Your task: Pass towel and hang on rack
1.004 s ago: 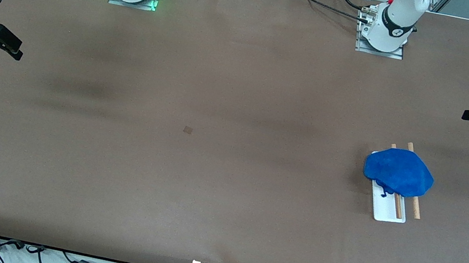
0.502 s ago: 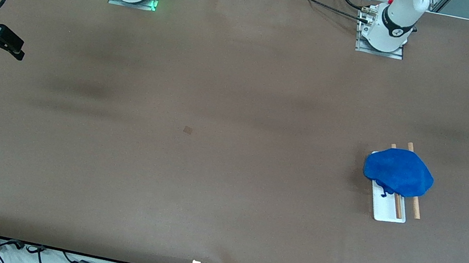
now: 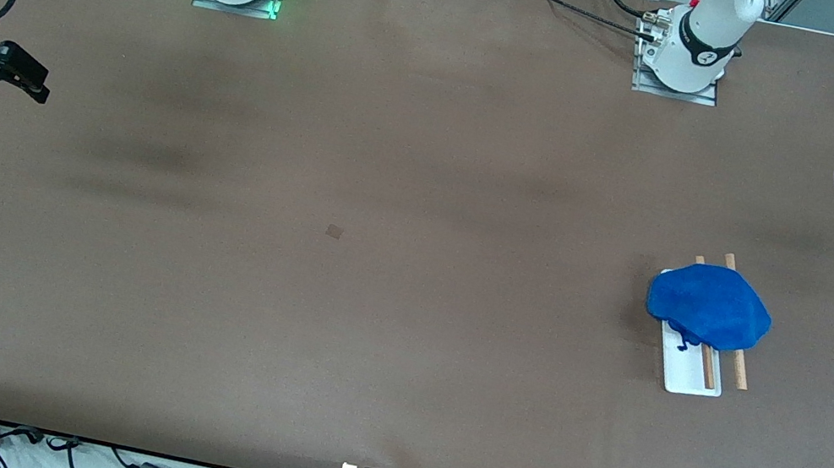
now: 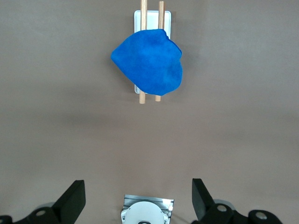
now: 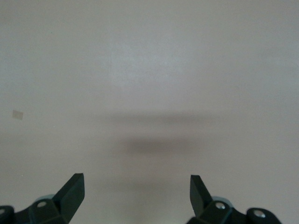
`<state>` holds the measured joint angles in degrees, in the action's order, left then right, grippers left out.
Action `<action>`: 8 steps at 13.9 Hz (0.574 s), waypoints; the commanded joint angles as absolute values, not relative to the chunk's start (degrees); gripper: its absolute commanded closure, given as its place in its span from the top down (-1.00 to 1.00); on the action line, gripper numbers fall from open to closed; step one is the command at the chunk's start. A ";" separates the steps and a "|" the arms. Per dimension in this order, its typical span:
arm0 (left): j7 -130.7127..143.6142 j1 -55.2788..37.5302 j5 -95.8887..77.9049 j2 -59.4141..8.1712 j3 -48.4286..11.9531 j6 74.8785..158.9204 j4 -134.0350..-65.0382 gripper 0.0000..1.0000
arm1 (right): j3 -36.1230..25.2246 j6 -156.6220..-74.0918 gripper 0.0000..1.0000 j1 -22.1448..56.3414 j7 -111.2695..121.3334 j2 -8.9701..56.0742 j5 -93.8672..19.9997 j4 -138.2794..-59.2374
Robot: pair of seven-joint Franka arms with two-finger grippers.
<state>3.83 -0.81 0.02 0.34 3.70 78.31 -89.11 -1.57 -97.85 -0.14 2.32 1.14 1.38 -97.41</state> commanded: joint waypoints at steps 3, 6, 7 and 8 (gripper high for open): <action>4.48 -0.88 1.32 3.85 1.41 80.58 -93.76 1.00 | -0.62 -96.94 1.00 0.18 2.90 0.35 2.37 -97.73; 4.74 -0.70 1.32 6.42 1.49 83.14 -97.12 1.00 | -0.70 -97.56 1.00 -0.09 2.64 0.61 2.37 -97.73; 4.83 -0.70 1.32 6.33 1.49 83.23 -96.95 1.00 | -0.70 -97.82 1.00 0.09 2.81 0.62 2.55 -97.82; 4.92 -0.70 1.32 6.24 1.58 83.32 -96.94 1.00 | -0.70 -97.82 1.00 -0.09 2.81 0.62 2.55 -97.82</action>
